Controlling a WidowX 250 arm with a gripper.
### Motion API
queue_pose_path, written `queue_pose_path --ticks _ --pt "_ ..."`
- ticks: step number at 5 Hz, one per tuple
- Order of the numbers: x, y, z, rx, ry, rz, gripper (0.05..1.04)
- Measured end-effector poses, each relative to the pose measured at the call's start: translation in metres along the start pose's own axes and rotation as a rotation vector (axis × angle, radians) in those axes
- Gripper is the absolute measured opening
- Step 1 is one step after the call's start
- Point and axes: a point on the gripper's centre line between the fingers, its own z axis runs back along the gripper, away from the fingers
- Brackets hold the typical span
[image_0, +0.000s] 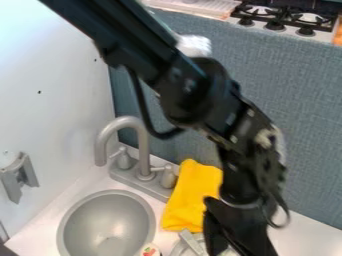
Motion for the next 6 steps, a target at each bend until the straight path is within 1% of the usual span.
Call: queue_pose_path --ticks 1,2,3,4,5,6 --pt "0.008 -0.018 -0.011 -0.002 0.019 -0.061 1.001" --pt "0.017 -0.033 -0.023 -0.005 0.052 -0.110 1.001" --pt "0.018 -0.045 -0.036 -0.006 0.090 -0.145 1.001" --pt "0.021 -0.056 -0.046 -0.020 0.128 -0.191 1.001" --pt "0.020 -0.073 -0.048 -0.023 0.149 -0.261 1.001" --pt "0.019 -0.082 -0.059 -0.039 0.190 -0.289 1.001"
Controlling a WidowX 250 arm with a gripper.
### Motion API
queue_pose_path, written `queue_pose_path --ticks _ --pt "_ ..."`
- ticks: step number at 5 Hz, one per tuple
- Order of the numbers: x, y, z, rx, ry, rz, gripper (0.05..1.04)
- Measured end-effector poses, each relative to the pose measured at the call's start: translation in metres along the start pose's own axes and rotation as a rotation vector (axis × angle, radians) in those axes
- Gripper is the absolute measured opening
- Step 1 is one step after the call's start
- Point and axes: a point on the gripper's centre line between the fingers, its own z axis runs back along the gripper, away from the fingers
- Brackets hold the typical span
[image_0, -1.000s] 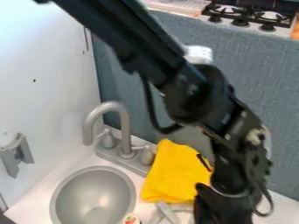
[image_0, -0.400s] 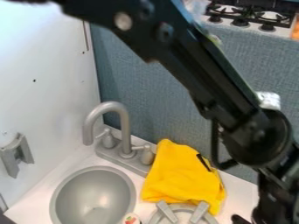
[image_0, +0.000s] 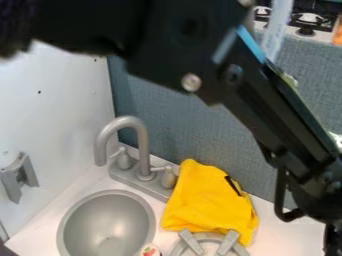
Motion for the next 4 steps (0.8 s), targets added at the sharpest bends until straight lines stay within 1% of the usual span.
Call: queue_pose_path --ticks 2,3,4 --pt "0.002 0.000 -0.024 -0.025 0.082 -0.010 1.001" --pt "0.002 -0.001 -0.031 -0.041 0.105 -0.018 1.001" --pt "0.000 0.000 -0.038 -0.046 0.126 -0.028 0.938"
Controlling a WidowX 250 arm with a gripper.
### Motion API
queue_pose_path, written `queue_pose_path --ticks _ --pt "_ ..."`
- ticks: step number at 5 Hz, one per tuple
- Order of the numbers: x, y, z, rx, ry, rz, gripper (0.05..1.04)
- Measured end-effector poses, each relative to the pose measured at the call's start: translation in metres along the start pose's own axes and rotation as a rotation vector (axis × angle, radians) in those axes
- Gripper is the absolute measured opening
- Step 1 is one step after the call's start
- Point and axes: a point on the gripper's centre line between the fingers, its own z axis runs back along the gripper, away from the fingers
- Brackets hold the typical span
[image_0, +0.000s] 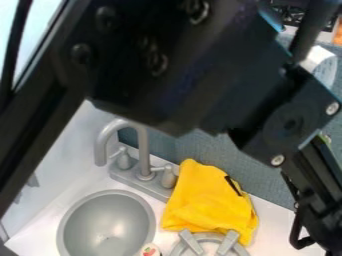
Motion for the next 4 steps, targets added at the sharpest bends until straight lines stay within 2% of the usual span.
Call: queue_pose_path --ticks 2,3,4 --pt "-0.004 0.000 -0.007 -0.004 -0.010 -0.014 0.364" --pt "-0.006 0.002 -0.008 -0.001 -0.012 -0.010 0.167" --pt "-0.012 0.003 0.015 0.040 -0.056 0.002 0.108"
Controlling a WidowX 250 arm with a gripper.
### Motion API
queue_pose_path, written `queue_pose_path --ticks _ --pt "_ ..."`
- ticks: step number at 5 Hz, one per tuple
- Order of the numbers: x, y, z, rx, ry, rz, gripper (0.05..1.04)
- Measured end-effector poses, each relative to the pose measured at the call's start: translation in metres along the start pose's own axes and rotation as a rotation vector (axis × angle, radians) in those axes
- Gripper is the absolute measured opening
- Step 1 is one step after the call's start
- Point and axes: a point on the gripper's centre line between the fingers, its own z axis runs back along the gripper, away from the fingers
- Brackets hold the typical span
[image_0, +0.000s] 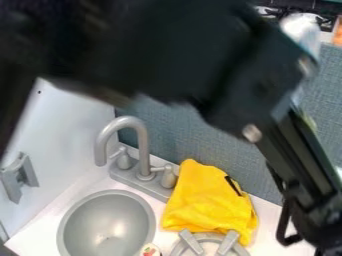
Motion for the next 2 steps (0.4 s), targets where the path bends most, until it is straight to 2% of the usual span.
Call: queue_pose_path --ticks 1,2 --pt "-0.021 0.017 0.052 0.068 -0.122 0.104 0.102" --pt "-0.056 0.056 0.070 0.083 -0.165 0.295 0.102"
